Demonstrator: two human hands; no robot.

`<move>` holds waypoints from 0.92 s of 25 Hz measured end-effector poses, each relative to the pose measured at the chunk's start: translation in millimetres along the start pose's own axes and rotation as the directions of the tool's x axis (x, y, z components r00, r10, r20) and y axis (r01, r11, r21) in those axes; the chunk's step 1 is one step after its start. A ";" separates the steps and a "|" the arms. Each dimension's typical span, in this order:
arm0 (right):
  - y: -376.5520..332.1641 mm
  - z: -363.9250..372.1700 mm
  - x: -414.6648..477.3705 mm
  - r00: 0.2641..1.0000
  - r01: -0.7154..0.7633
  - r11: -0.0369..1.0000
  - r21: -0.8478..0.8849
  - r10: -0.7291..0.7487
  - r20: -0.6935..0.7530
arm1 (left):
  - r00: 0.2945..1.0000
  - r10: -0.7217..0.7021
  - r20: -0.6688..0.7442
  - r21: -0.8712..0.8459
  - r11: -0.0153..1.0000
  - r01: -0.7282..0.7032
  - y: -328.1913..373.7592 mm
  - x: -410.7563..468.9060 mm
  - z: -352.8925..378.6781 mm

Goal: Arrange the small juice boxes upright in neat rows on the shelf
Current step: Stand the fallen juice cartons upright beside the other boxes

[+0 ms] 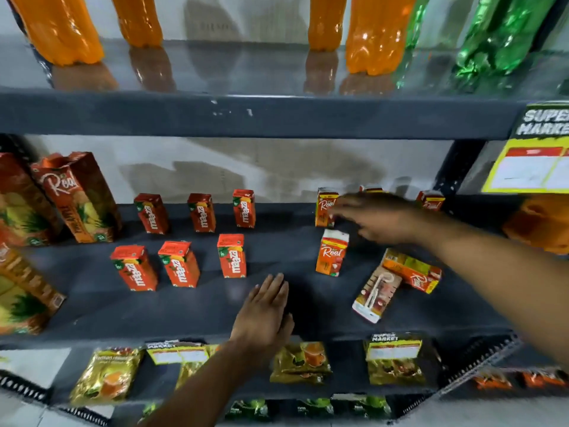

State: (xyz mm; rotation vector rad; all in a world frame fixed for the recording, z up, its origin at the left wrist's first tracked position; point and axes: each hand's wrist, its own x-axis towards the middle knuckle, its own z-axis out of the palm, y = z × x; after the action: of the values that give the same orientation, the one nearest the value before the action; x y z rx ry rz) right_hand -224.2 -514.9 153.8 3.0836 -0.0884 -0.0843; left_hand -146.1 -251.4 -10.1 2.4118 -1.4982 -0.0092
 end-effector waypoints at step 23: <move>70.0 27.4 -78.9 0.994 -0.108 0.993 -0.057 0.108 0.004 | 0.976 -0.211 0.058 0.166 0.966 0.199 41.2 26.1 19.7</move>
State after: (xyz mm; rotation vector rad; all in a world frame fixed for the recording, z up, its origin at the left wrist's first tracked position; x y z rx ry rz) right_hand -308.3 -581.5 134.7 3.0150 -0.2482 -0.0913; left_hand -173.5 -296.1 -14.4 2.7140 -1.3180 -0.0268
